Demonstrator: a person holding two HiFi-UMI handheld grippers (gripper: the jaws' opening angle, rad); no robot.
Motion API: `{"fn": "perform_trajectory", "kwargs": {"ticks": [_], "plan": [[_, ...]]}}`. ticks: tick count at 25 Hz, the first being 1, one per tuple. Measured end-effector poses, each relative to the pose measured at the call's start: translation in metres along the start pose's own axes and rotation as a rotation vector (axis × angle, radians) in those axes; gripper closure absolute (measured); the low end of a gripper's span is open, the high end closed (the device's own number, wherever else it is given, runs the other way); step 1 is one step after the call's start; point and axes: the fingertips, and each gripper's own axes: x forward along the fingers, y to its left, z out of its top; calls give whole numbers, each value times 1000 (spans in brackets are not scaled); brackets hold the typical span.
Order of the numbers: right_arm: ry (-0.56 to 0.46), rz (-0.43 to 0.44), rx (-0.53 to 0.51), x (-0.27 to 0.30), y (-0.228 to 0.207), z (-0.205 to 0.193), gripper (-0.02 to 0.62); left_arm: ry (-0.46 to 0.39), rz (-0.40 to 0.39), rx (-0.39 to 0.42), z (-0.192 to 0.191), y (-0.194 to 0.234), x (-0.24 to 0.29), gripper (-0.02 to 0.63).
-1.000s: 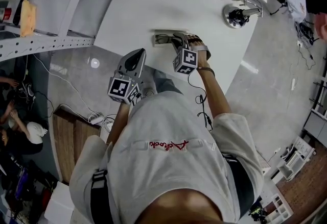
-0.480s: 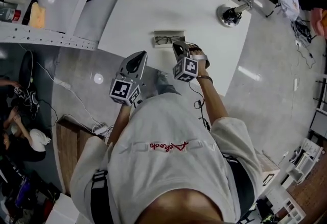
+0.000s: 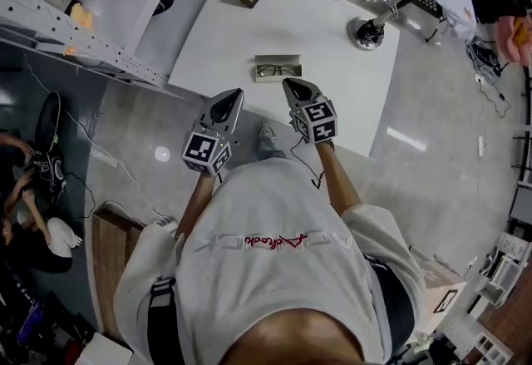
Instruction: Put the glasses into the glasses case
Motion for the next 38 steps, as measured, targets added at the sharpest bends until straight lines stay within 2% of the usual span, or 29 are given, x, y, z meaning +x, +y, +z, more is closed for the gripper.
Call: {"fn": "perform_trajectory", "kwargs": {"ticks": [5,7,9,16,20,26,32,38], "plan": [[-160,45,295,-33,20,11,574,-5,-25,0,-5,-15,-20,598],[-227,49,368,-49,28,13,574,-10,-32,0,-7,-22,-30,598],[-253,40,336,-61,39,12,574,-13,-38,1,-9,-27,-41,598],[-265,12,108,-97,87,6,575,-15,-42,1,-22,-53,-83,598],[-273,-2,44,-117,115,0,575,-20,-47,2,-27,-69,-105,598],[-269,-26,2,-145,148,-18,577,-16,-73,7,-38,-93,-131,598],[-285,-59,-6,-169,158,-22,577,-13,-87,-2,-43,-111,-146,598],[-316,-45,-11,-184,168,-15,577,-22,-87,6,-37,-120,-154,598]]}}
